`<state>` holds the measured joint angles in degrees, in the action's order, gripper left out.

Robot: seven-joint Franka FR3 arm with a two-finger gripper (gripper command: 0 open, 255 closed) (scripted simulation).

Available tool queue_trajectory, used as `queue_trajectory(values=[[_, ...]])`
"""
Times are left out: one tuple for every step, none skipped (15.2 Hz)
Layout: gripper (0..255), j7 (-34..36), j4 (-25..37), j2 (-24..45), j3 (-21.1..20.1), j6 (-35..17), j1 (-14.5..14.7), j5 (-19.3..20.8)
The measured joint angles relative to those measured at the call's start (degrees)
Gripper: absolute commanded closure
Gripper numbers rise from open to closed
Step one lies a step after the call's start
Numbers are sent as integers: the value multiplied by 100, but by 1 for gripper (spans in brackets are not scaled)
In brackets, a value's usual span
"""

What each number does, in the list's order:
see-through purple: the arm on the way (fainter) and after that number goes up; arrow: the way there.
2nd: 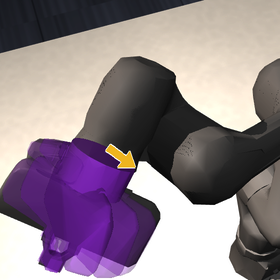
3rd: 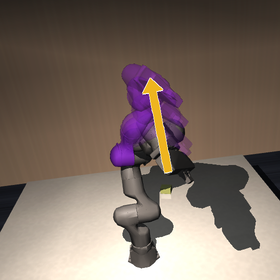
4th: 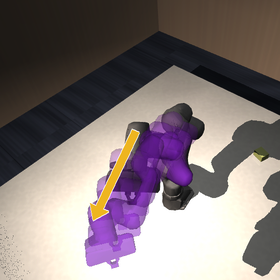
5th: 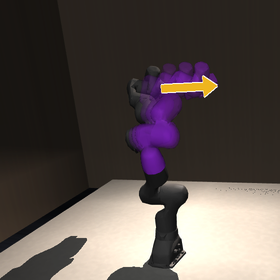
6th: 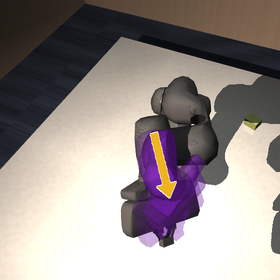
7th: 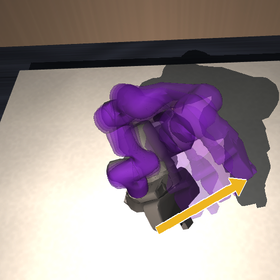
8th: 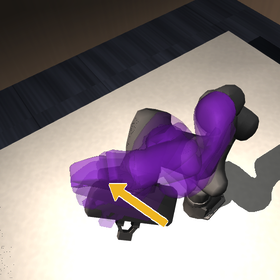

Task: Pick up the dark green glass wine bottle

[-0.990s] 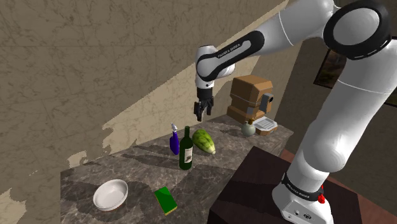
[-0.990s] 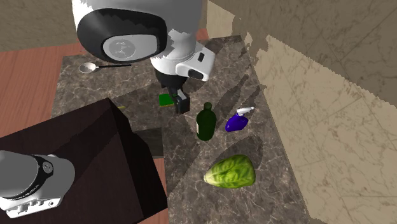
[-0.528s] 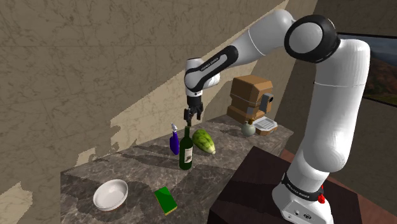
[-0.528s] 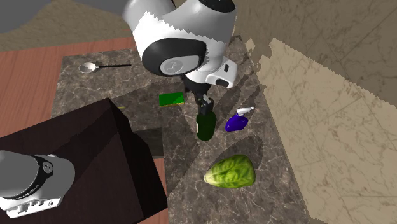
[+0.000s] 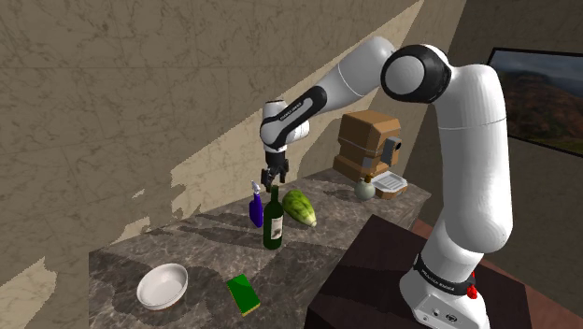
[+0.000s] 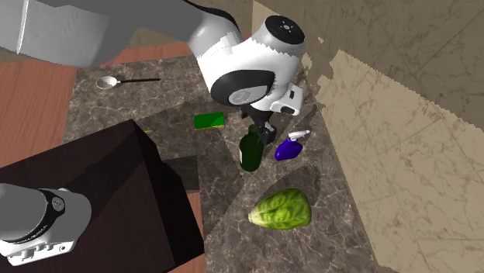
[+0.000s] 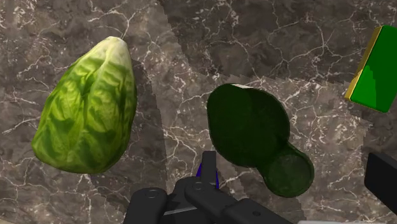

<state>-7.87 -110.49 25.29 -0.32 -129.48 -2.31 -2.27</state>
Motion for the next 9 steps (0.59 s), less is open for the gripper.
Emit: queue_trajectory(values=[[0, -6, 10, 66, 0, -57, -2, -1], [0, -6, 10, 120, -1, -111, -1, -2], [0, -4, -20, 155, -3, -177, 2, -3], [0, -11, 1, 208, -2, -208, -2, -4], [0, -11, -9, 233, -2, -243, -1, -5], [255, -12, -8, 248, -2, -257, -1, -5], [255, -12, -7, 255, -3, -264, -1, -6], [255, -13, -6, 257, -1, -269, -2, -5], [255, -13, -6, 258, -2, -272, -2, -6]])
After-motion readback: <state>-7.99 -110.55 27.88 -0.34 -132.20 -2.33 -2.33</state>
